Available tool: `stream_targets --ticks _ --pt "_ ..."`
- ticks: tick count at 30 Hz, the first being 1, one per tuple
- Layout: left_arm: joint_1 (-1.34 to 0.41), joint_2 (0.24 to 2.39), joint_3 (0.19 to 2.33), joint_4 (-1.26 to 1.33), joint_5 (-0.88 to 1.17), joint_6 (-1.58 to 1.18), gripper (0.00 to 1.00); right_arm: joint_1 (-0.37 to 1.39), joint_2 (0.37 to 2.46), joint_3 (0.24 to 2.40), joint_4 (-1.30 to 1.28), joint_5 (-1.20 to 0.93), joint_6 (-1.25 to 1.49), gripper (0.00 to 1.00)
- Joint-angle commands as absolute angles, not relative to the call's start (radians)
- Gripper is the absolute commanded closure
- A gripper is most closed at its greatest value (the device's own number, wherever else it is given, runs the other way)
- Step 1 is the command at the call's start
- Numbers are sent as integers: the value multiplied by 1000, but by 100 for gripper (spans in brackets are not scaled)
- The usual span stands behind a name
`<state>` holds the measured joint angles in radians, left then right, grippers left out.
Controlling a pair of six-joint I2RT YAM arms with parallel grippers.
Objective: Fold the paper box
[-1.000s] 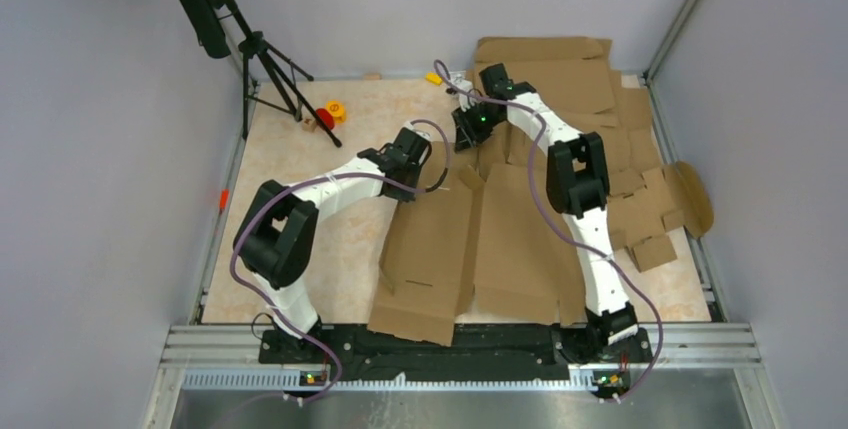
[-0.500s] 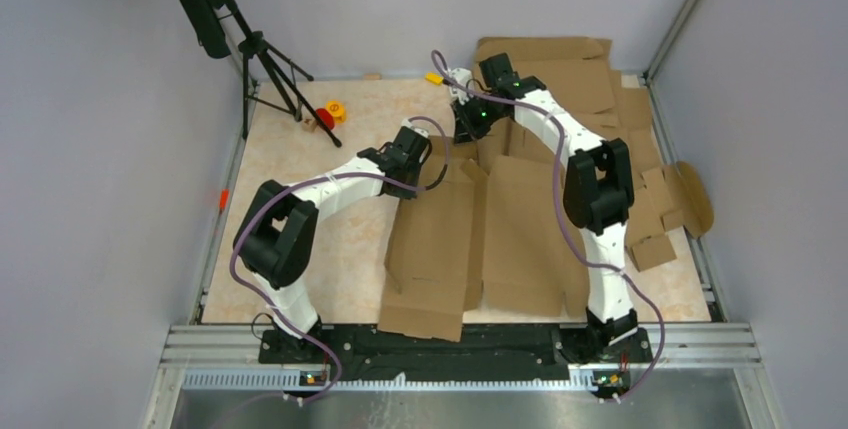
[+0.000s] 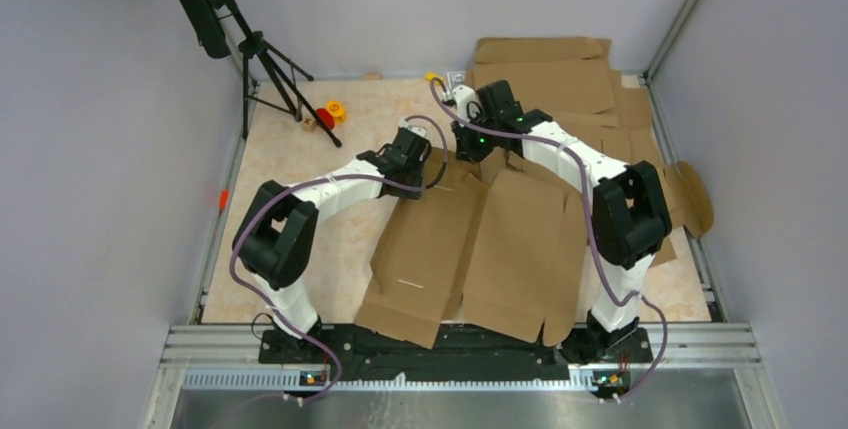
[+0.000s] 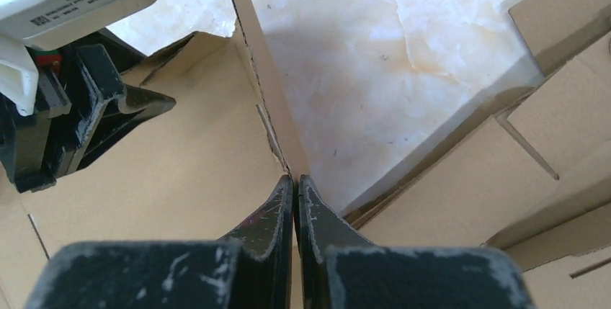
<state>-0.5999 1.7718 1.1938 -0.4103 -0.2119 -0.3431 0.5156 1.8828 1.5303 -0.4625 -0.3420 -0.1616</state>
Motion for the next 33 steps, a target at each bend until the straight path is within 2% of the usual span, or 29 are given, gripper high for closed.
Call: stream_targets --ticks 1,8,11,18,26,30,33 --pt "-592 1709 1163 -314 -98 -393 58 545 1808 1471 -369 -244 -83 100" --pt "-552 1673 1117 -322 -5 -387 46 545 1740 1362 -297 -195 -53 100" --pt "-531 1647 1100 -349 18 -370 45 545 1733 1346 -288 -196 -53 100" --pt "-511 1601 1057 -372 45 -365 50 545 1718 1323 -275 -178 -51 100" --pt "-510 1563 1023 -365 90 -365 39 545 1713 1304 -264 -159 -62 100" --pt "-502 1583 1030 -384 50 -379 46 545 1709 1300 -262 -160 -63 100" --pt "-499 1611 1037 -408 -22 -388 62 545 1701 1293 -257 -157 -57 100"
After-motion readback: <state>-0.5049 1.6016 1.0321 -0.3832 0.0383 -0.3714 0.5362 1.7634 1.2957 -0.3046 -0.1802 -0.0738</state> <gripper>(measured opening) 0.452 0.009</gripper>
